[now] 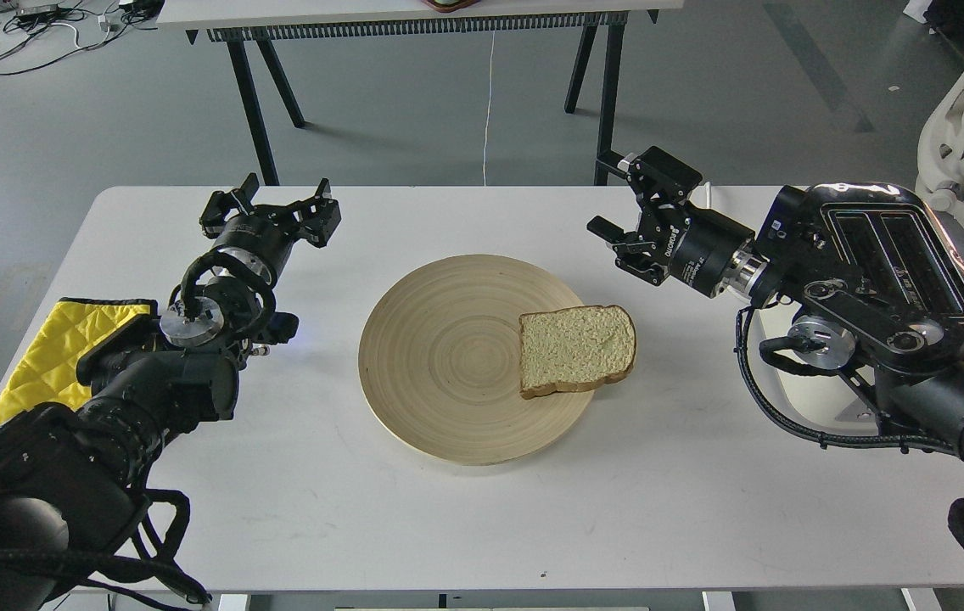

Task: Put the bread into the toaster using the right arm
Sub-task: 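Raise the right gripper and swing it toward the bread slice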

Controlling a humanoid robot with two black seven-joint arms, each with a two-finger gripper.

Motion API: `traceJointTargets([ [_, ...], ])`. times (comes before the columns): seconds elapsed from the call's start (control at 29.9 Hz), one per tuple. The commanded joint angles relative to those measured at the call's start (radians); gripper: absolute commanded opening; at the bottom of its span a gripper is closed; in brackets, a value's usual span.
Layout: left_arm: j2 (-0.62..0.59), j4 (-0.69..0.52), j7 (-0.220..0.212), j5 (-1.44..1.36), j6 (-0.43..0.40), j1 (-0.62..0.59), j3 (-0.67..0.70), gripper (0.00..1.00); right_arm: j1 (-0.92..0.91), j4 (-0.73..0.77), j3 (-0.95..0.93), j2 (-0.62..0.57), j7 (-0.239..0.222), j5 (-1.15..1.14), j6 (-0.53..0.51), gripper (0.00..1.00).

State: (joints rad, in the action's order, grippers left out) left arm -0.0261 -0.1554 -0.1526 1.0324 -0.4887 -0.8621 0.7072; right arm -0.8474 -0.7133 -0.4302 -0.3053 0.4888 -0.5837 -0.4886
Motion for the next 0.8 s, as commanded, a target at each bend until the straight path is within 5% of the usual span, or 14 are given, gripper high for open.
traceJointTargets([
  [0.0,0.000,-0.001,-0.004,0.000,0.000,0.000,-0.005,1.00,0.001,0.000,0.001,0.005,0.000,0.001,0.000,0.99],
  [0.77,-0.003,0.000,0.001,-0.002,0.000,-0.002,-0.074,1.00,-0.024,0.000,-0.004,0.014,0.000,0.077,0.013,0.99],
])
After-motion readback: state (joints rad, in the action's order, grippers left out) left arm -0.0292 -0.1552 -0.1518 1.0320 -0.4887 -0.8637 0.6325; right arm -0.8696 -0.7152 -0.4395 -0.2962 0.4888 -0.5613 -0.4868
